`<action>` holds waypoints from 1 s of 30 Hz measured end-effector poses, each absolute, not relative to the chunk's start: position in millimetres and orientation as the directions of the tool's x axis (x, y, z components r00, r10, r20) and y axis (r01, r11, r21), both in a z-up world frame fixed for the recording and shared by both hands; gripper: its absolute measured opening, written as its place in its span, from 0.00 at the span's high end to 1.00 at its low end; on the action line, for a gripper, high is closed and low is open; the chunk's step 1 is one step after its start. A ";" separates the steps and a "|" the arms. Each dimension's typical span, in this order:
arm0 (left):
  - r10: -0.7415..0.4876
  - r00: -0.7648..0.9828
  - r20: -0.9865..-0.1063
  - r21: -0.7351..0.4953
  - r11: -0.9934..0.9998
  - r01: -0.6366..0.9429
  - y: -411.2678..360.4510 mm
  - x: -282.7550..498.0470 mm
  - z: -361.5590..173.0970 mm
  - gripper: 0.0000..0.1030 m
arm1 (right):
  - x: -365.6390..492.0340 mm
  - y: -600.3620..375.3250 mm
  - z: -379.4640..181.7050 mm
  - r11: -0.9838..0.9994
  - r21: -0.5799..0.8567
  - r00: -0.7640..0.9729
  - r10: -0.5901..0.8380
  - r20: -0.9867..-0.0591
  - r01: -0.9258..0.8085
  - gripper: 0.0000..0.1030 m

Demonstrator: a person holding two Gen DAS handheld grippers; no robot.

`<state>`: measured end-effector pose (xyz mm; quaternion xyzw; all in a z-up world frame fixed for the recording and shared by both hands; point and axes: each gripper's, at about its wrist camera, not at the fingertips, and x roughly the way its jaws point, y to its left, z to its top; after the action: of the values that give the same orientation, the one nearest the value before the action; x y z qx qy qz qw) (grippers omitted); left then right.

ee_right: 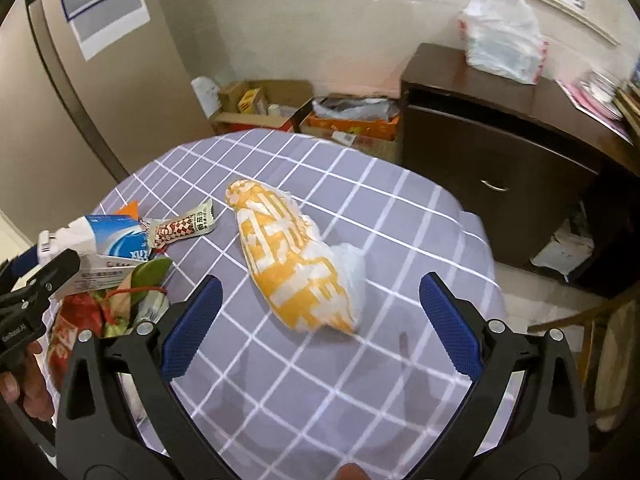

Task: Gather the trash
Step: 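Grasp the yellow bread bag with the right tool while the left tool grasps a white-blue box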

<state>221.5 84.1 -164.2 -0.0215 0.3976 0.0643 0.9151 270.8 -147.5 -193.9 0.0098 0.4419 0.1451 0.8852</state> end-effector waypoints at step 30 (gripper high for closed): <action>-0.159 0.786 -0.597 -0.051 0.986 0.161 -10.3 176.2 -94.3 0.80 | 205.8 -218.1 -129.2 0.940 0.262 0.677 0.338 -0.653 -0.217 0.57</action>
<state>176.2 -10.3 -94.3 0.0011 0.3157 -0.0847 0.9451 205.8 -218.1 -129.2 0.0815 0.3718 0.1522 0.9121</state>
